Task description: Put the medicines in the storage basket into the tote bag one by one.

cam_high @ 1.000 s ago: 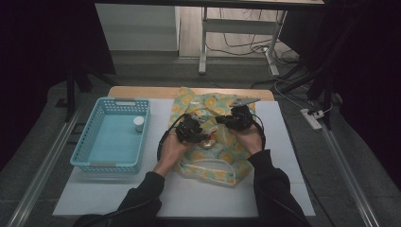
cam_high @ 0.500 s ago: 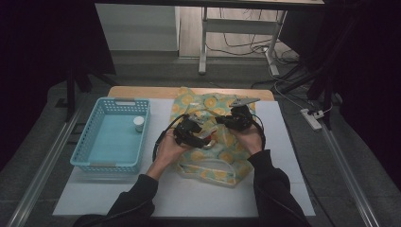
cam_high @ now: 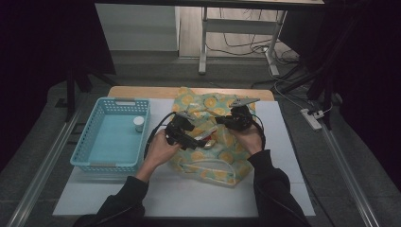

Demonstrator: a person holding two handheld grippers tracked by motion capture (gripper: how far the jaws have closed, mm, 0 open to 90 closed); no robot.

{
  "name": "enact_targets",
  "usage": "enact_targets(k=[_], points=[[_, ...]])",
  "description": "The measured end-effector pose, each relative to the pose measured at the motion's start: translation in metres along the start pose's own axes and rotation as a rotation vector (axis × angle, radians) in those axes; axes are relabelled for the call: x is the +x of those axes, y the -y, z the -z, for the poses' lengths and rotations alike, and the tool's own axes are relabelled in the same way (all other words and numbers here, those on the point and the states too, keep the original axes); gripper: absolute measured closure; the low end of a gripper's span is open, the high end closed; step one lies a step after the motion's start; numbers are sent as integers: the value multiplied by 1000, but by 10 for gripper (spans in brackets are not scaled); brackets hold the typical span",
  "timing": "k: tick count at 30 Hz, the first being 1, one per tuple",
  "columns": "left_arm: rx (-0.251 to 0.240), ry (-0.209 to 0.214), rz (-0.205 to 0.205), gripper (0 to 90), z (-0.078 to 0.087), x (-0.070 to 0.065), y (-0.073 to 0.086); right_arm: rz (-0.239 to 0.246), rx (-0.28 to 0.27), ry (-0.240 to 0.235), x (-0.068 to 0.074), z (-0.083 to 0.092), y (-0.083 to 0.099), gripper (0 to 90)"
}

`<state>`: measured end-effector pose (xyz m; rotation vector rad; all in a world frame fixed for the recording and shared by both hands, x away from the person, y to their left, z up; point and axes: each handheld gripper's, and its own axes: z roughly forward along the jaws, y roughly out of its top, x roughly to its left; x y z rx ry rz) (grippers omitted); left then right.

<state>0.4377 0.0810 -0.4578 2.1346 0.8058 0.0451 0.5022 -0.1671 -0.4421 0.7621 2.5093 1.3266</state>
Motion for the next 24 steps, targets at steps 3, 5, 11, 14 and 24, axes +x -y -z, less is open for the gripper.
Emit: enact_targets(k=[3,5,11,14,24], points=[[-7,-7,4,25,9,4,3,0,-1,-1,0,0,0,889],[-3,-25,-1,13,15,7,5,1,-2,-2,0,0,0,889],[-6,-62,12,16,34,17,14,-1,0,-2,1,-1,0,888],[-18,-80,19,15,44,22,18,0,2,-1,1,-1,0,889],[-36,-179,69,0,76,45,34,4,2,0,1,-2,0,888]])
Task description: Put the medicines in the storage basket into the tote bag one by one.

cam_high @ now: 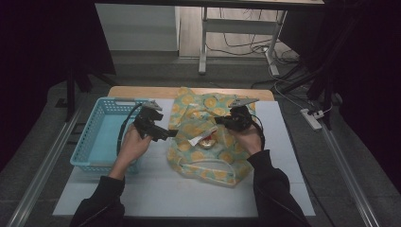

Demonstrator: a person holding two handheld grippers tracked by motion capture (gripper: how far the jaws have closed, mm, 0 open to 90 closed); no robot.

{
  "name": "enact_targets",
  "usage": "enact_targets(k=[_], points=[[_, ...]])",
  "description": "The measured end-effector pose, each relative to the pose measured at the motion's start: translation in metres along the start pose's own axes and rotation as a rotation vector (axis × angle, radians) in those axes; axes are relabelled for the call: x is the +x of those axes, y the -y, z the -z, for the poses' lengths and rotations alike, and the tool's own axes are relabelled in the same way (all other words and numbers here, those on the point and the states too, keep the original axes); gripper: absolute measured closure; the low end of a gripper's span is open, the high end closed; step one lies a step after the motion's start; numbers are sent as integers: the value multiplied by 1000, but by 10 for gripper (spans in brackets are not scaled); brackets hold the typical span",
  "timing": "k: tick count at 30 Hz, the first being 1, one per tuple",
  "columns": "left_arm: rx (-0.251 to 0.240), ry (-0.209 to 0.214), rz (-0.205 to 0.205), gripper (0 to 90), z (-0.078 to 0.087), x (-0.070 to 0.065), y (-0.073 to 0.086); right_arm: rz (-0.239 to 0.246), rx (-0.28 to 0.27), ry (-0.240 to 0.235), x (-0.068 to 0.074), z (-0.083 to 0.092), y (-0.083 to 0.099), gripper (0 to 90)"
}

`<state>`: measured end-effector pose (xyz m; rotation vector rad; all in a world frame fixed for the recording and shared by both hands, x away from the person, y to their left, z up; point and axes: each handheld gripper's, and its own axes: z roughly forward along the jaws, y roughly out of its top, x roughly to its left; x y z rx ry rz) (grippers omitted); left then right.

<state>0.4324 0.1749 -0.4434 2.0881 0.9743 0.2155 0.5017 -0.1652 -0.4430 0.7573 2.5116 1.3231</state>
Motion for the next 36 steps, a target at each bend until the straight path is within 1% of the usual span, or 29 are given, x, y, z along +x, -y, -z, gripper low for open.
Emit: enact_targets(k=[3,5,7,8,11,15,16,20,22,26,28,30,33,36], points=[[-11,2,20,0,7,9,5,0,0,0,0,0,0,888],[-9,-3,35,0,11,15,8,0,2,-1,0,0,0,889],[-1,-38,33,0,15,21,12,-1,2,-2,0,-1,0,888],[6,-49,33,0,17,24,13,-1,2,-2,0,-1,0,889],[15,-77,49,0,23,32,19,-1,4,-1,0,-1,0,889],[7,-121,73,0,32,44,26,-2,7,-1,-1,-1,1,889],[2,-130,76,0,34,47,28,-4,9,-1,-1,-2,1,889],[11,-183,86,0,41,58,33,-3,11,0,0,-2,1,888],[25,-202,110,0,42,64,35,-4,12,0,-1,-2,2,888],[34,-225,148,0,43,74,39,-4,11,0,-1,-2,2,888],[52,-248,159,10,40,79,41,-4,10,0,-1,-2,2,888],[78,-266,165,14,36,83,43,-4,10,0,-1,-2,2,888],[105,-280,164,5,30,89,47,-3,11,-1,-1,-2,2,888],[127,-274,171,6,24,94,49,0,10,-1,0,-3,2,888]])
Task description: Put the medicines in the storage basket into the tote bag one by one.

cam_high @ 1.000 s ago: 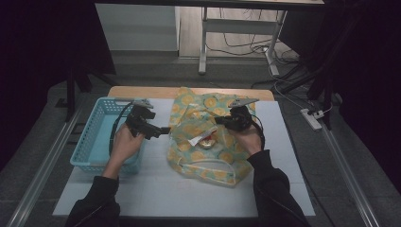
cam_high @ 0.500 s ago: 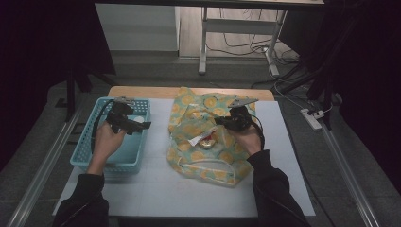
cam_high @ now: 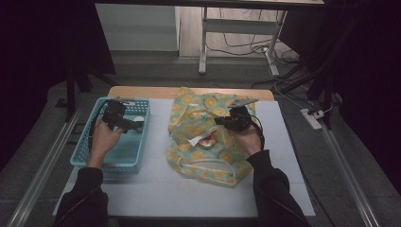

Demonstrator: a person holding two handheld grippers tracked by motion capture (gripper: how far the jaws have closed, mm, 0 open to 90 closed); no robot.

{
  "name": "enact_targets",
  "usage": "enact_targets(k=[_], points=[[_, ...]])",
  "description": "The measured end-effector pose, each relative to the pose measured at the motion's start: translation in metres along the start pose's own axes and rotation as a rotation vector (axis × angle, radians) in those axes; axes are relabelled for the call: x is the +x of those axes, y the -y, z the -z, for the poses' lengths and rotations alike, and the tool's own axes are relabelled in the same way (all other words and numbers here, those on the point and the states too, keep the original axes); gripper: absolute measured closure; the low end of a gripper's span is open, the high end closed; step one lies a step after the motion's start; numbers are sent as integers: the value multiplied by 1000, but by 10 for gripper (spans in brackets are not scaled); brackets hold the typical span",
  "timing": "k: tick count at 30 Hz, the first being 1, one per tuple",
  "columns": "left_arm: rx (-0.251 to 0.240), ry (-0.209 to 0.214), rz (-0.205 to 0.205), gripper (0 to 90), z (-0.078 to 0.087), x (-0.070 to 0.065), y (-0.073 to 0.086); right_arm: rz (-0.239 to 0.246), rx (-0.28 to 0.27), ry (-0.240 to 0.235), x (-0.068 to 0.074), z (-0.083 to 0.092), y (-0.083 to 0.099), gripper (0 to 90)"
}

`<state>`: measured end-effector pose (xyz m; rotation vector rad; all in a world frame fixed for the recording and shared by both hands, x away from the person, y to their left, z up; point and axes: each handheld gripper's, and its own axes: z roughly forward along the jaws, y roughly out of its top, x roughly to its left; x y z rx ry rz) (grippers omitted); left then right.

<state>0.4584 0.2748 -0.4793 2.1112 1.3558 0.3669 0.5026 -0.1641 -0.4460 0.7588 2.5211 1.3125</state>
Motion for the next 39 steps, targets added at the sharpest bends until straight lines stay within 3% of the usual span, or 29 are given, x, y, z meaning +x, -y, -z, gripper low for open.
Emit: enact_targets(k=[9,14,23,25,30,39], points=[[66,13,-10,28,-19,10,0,-2,-4,-1,0,2,-1,888],[109,4,-55,57,-26,9,-4,1,-6,-2,0,2,-1,888],[106,23,-73,236,-30,10,-9,3,-8,-3,0,2,-1,888],[108,47,-75,306,-30,10,-10,3,-9,-3,0,2,-1,888],[113,79,-67,488,-31,9,-11,3,-10,-5,1,2,-1,888],[127,44,-11,501,-28,8,-12,4,-14,-4,0,3,-2,888]])
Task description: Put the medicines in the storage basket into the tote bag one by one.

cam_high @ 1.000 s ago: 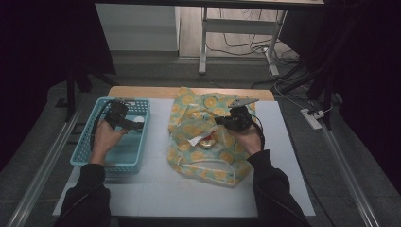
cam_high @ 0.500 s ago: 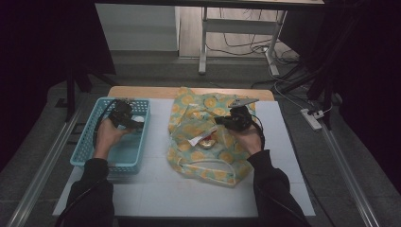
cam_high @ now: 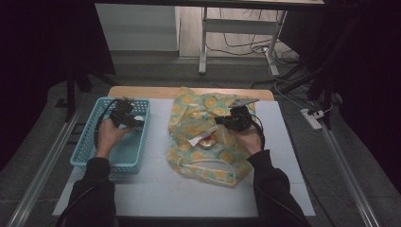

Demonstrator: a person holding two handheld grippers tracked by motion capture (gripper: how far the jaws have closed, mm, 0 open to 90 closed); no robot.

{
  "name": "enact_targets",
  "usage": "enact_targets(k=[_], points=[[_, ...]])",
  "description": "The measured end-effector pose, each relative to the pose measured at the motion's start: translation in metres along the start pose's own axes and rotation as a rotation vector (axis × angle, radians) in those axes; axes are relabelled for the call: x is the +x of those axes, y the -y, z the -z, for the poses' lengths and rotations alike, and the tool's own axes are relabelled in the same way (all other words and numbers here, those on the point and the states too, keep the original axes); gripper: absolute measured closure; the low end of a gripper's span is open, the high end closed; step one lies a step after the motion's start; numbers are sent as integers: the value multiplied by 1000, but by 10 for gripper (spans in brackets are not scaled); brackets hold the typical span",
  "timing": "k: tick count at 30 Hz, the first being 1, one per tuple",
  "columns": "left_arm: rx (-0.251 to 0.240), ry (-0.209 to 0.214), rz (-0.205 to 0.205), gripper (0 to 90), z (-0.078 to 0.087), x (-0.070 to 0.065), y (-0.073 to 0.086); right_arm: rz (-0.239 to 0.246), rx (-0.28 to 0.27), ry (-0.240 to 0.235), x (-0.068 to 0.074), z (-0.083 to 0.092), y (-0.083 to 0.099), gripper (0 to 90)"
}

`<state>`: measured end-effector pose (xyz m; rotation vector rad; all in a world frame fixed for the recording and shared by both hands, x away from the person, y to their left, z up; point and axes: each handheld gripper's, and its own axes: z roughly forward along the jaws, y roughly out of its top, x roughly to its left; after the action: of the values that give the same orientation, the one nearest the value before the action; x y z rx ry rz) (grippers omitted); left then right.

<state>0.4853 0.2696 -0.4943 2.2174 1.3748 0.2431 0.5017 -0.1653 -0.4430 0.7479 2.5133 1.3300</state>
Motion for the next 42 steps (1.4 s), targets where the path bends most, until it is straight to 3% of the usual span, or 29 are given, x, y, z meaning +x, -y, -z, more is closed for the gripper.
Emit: enact_targets(k=[11,16,34,42], points=[[-32,26,20,503,21,-1,-2,1,-3,-3,1,0,-1,889],[-56,24,7,502,36,-3,-3,-3,-2,-10,2,0,-1,889],[-134,70,-37,503,75,-29,-7,-4,-3,-10,2,2,-2,890],[-151,99,-91,503,80,-50,-7,-4,-8,-7,2,2,-2,890]])
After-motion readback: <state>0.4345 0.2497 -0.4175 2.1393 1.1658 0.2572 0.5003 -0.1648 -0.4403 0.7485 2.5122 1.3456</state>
